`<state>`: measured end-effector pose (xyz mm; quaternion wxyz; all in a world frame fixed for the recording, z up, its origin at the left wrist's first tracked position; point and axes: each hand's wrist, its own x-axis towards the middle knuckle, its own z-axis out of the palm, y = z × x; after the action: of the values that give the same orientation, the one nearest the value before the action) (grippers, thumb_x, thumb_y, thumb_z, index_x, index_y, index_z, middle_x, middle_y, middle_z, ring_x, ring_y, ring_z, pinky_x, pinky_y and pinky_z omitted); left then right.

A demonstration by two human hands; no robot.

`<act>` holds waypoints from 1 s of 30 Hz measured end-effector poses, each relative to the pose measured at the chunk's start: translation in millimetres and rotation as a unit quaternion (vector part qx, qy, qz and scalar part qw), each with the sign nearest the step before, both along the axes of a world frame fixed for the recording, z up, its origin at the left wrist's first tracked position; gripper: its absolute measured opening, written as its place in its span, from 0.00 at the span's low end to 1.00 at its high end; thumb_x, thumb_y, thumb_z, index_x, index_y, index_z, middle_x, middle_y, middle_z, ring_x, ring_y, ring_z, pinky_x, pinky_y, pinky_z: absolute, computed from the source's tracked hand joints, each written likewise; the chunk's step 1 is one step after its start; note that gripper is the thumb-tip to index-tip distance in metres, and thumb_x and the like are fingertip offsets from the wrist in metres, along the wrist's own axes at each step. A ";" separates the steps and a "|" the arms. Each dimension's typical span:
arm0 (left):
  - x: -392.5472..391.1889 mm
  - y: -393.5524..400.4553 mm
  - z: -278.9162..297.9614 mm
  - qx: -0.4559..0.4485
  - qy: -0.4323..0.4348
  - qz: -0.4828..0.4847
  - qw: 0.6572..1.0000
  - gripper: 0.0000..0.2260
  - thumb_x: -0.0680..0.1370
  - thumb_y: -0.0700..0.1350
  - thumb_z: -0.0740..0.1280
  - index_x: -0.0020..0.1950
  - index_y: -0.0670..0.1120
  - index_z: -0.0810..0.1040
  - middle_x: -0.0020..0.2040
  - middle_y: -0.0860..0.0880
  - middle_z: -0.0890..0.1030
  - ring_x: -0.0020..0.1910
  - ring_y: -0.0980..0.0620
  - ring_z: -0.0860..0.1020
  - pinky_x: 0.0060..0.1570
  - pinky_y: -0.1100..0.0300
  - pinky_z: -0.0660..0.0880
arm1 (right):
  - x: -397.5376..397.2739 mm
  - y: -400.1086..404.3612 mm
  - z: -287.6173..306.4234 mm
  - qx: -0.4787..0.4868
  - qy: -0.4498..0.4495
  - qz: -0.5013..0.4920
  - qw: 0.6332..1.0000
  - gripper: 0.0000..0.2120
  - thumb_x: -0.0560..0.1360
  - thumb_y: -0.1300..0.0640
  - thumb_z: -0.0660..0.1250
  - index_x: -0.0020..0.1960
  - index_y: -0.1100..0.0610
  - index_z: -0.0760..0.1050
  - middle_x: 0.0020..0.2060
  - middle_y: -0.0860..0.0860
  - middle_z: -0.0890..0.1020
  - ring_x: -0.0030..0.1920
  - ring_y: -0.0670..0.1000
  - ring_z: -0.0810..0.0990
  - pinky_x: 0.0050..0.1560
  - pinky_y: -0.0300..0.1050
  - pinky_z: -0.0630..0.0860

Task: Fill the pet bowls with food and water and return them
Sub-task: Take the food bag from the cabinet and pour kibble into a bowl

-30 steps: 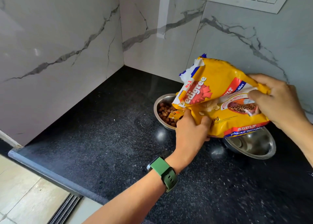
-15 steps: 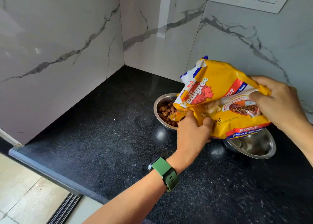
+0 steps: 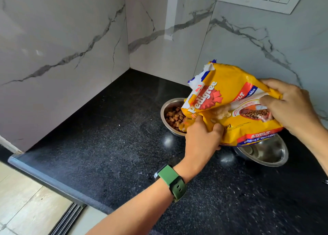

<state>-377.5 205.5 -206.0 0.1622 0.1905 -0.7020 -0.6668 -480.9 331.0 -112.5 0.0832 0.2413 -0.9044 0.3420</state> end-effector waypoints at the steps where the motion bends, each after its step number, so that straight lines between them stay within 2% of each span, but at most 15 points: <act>1: -0.1 0.4 0.1 0.003 0.002 0.002 1.000 0.13 0.68 0.52 0.60 0.50 0.49 0.68 0.39 0.50 0.79 0.36 0.41 0.84 0.40 0.44 0.81 | 1.3 0.8 -0.1 -0.004 -0.005 -0.001 1.000 0.21 0.71 0.66 0.62 0.55 0.43 0.77 0.34 0.49 0.81 0.31 0.53 0.79 0.28 0.30 0.71; 3: -2.4 -0.4 0.1 0.006 0.005 0.008 1.000 0.15 0.67 0.54 0.61 0.51 0.49 0.69 0.43 0.46 0.81 0.39 0.40 0.83 0.42 0.43 0.81 | 3.1 2.5 -1.4 -0.009 -0.012 -0.007 1.000 0.21 0.71 0.66 0.62 0.52 0.41 0.77 0.33 0.44 0.80 0.28 0.51 0.78 0.26 0.30 0.71; 6: -3.5 -0.8 -1.0 0.001 0.009 0.012 1.000 0.15 0.67 0.55 0.61 0.50 0.50 0.70 0.48 0.43 0.82 0.43 0.40 0.83 0.44 0.43 0.80 | 6.4 2.1 1.7 -0.022 0.001 -0.014 1.000 0.21 0.69 0.63 0.62 0.49 0.36 0.76 0.29 0.40 0.81 0.32 0.52 0.80 0.29 0.32 0.73; 8: -1.8 -0.4 -0.7 -0.010 0.016 0.016 1.000 0.17 0.66 0.56 0.61 0.51 0.50 0.70 0.49 0.43 0.82 0.44 0.39 0.82 0.44 0.43 0.80 | 7.4 2.7 3.8 -0.043 0.015 -0.014 0.999 0.26 0.70 0.65 0.62 0.52 0.33 0.73 0.30 0.40 0.82 0.32 0.49 0.80 0.29 0.28 0.72; 9: -1.4 -0.9 -1.0 -0.018 0.020 0.021 0.999 0.19 0.65 0.58 0.60 0.52 0.49 0.71 0.48 0.43 0.82 0.44 0.39 0.82 0.44 0.43 0.80 | 8.5 2.6 4.1 -0.053 0.021 -0.011 0.998 0.27 0.71 0.65 0.62 0.55 0.32 0.71 0.31 0.40 0.82 0.31 0.44 0.80 0.29 0.26 0.72; 11: -2.3 -3.4 -2.8 -0.031 0.023 0.031 0.999 0.20 0.65 0.58 0.60 0.53 0.49 0.71 0.48 0.43 0.82 0.43 0.38 0.82 0.44 0.43 0.80 | 10.2 0.9 2.5 -0.048 0.027 0.002 0.998 0.25 0.70 0.63 0.62 0.57 0.35 0.69 0.32 0.40 0.82 0.28 0.39 0.79 0.29 0.25 0.71; 14: 0.6 -3.9 -6.7 -0.007 0.000 0.021 1.000 0.16 0.67 0.54 0.61 0.52 0.48 0.71 0.46 0.43 0.82 0.40 0.39 0.83 0.42 0.43 0.81 | 7.9 -1.3 -6.2 -0.003 -0.005 0.004 1.000 0.22 0.66 0.58 0.60 0.57 0.40 0.71 0.37 0.52 0.83 0.26 0.45 0.77 0.31 0.32 0.72; 17: 5.1 -0.7 -7.8 -0.001 -0.006 0.014 1.000 0.14 0.68 0.53 0.60 0.50 0.49 0.69 0.46 0.44 0.82 0.39 0.40 0.83 0.40 0.44 0.81 | 5.8 -0.7 -9.4 -0.002 -0.014 -0.004 1.000 0.23 0.64 0.56 0.58 0.58 0.42 0.73 0.39 0.51 0.83 0.34 0.51 0.81 0.39 0.40 0.75; 19: 3.7 -2.0 -6.4 -0.002 0.000 0.017 1.000 0.14 0.68 0.53 0.61 0.50 0.50 0.69 0.48 0.43 0.82 0.41 0.40 0.83 0.42 0.43 0.81 | 6.9 0.1 -8.2 -0.011 -0.009 0.001 1.000 0.22 0.66 0.58 0.59 0.57 0.41 0.73 0.38 0.50 0.83 0.36 0.55 0.82 0.39 0.43 0.76; 21: 2.7 -2.8 -5.0 -0.006 0.003 0.019 1.000 0.15 0.67 0.55 0.61 0.50 0.50 0.70 0.48 0.43 0.82 0.43 0.40 0.83 0.43 0.42 0.80 | 7.8 0.2 -5.3 -0.016 0.006 0.008 1.000 0.21 0.69 0.61 0.61 0.55 0.40 0.74 0.37 0.46 0.82 0.35 0.54 0.82 0.31 0.40 0.76; 23: 2.4 -1.5 -3.4 -0.019 0.007 0.023 1.000 0.15 0.66 0.56 0.61 0.49 0.51 0.71 0.46 0.45 0.82 0.43 0.41 0.83 0.43 0.43 0.80 | 8.0 1.3 -1.4 -0.038 0.013 0.016 0.999 0.21 0.72 0.66 0.61 0.53 0.41 0.75 0.37 0.44 0.81 0.30 0.44 0.81 0.27 0.33 0.74; 25: 2.9 -0.5 -3.6 -0.033 0.017 0.028 0.999 0.14 0.67 0.55 0.61 0.49 0.51 0.71 0.45 0.45 0.82 0.41 0.41 0.83 0.43 0.43 0.80 | 9.9 1.6 0.8 -0.059 0.013 0.021 0.998 0.21 0.72 0.67 0.61 0.53 0.43 0.75 0.36 0.44 0.79 0.27 0.38 0.78 0.25 0.26 0.71; 27: 1.2 -1.4 -6.9 -0.038 0.014 0.031 0.999 0.15 0.67 0.55 0.61 0.50 0.50 0.71 0.44 0.45 0.82 0.40 0.40 0.83 0.42 0.44 0.80 | 7.9 0.8 -3.9 -0.047 0.018 0.024 0.998 0.19 0.70 0.62 0.62 0.56 0.43 0.76 0.37 0.47 0.81 0.29 0.41 0.79 0.29 0.27 0.73; 30: 1.5 0.7 -11.3 -0.032 -0.006 0.019 0.999 0.14 0.67 0.55 0.61 0.49 0.49 0.71 0.44 0.44 0.83 0.38 0.40 0.83 0.41 0.44 0.81 | -0.6 4.6 -15.2 -0.016 0.003 0.018 1.000 0.20 0.69 0.61 0.62 0.59 0.47 0.76 0.40 0.50 0.81 0.38 0.54 0.82 0.34 0.32 0.74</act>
<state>-376.0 206.2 -217.3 0.1768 0.2020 -0.7204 -0.6395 -481.6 335.6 -127.7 0.0841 0.2571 -0.8941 0.3571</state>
